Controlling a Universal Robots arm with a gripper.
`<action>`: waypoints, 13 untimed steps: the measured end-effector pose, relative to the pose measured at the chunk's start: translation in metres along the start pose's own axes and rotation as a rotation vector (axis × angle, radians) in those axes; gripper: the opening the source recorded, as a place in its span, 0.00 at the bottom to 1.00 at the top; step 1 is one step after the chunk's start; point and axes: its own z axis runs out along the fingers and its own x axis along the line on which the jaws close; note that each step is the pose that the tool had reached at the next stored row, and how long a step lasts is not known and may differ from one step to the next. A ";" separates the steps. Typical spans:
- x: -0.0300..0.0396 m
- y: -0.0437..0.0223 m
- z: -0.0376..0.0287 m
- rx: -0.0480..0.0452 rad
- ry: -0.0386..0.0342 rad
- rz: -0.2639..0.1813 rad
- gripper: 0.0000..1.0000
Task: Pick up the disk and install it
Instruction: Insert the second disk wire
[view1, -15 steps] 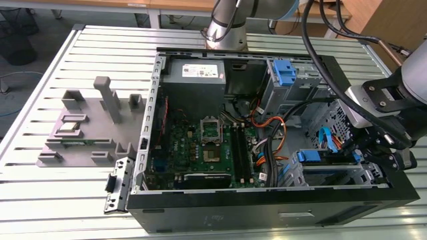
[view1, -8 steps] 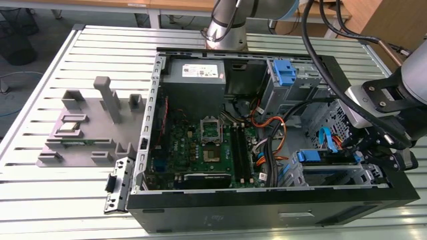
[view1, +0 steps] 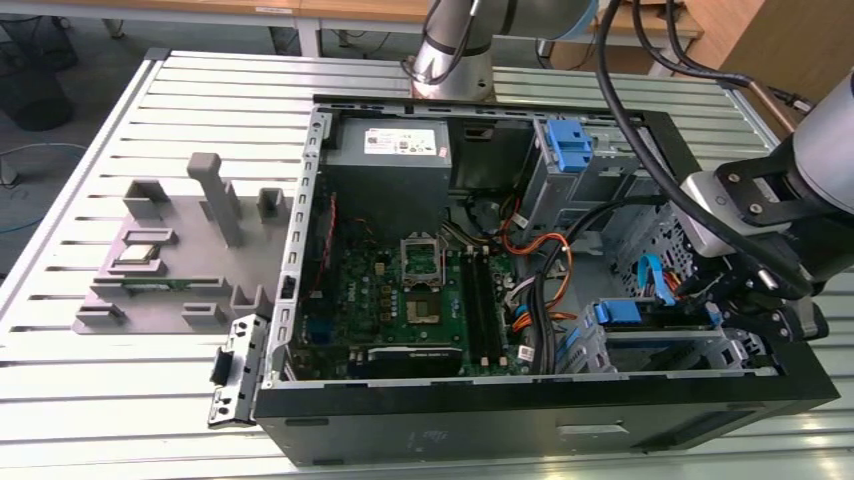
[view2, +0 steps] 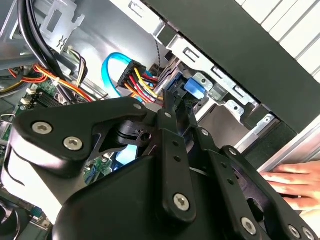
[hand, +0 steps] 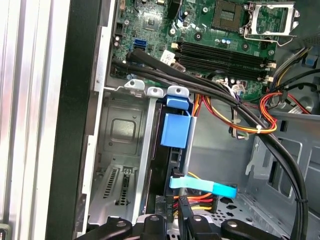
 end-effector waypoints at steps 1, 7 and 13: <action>-0.0001 0.0005 0.0002 0.0000 0.0005 0.000 0.24; -0.0002 0.0010 0.0011 0.0002 0.0020 0.003 0.24; -0.0003 0.0010 0.0014 0.0073 0.0096 0.068 0.24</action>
